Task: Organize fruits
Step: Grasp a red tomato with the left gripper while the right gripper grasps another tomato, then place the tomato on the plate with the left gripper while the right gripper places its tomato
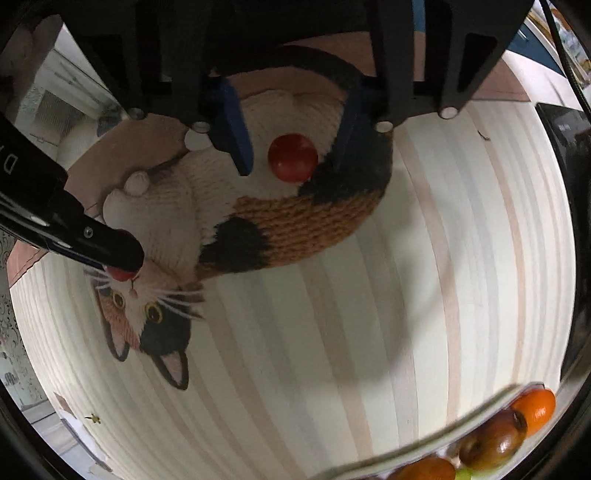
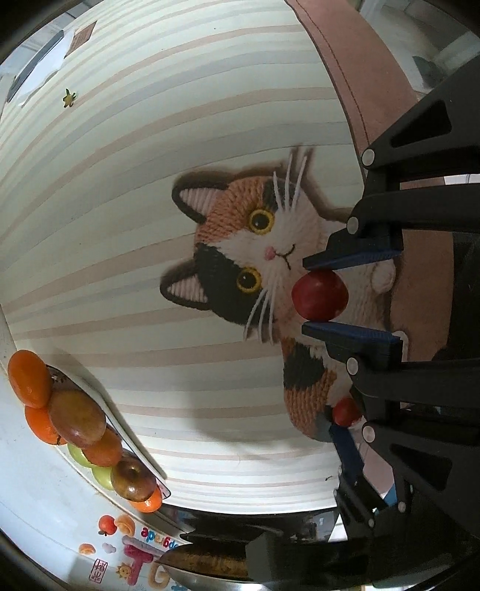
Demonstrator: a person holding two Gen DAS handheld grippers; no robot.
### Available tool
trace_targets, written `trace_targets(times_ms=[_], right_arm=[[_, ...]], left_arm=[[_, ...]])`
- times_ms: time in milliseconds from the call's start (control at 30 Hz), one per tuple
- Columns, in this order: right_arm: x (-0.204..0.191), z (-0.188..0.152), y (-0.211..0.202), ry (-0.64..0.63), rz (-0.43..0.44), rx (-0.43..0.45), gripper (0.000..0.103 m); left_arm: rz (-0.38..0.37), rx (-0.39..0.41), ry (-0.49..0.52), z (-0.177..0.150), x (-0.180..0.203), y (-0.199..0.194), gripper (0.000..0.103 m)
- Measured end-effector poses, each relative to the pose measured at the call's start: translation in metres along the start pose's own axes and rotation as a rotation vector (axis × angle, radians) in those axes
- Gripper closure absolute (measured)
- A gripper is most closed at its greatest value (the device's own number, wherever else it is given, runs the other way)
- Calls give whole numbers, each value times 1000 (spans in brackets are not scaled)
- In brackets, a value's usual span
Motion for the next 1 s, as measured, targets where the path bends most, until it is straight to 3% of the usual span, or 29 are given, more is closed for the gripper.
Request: trace_targets(times_ms=[133, 300, 567, 800, 1000], right_arm=[[1, 1, -4, -7, -1, 7, 73], [-4, 10, -13, -35, -7, 27, 73], [-22, 41, -36, -68, 34, 89, 73], [-67, 101, -48, -125, 123, 160, 73], [-112, 152, -24, -178, 162, 185, 73]], left_arm=[[-7, 4, -5, 4, 1, -4, 79], [-29, 37, -28, 13, -5, -6, 80], [-80, 154, -114, 44, -30, -52, 80], [-142, 271, -266, 108, -91, -118, 80], [-254, 250, -457, 163, -154, -124, 80]])
Point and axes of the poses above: each gripper's, at about its wrist camera, not at the fingertips, and y roughly the way its jaws point, x to its right, z to its top, the point moved 8 cm from there along y, roughly the way its jaws point, and after that the axes turned 15 degrees about -y, right-handed, at the moved point
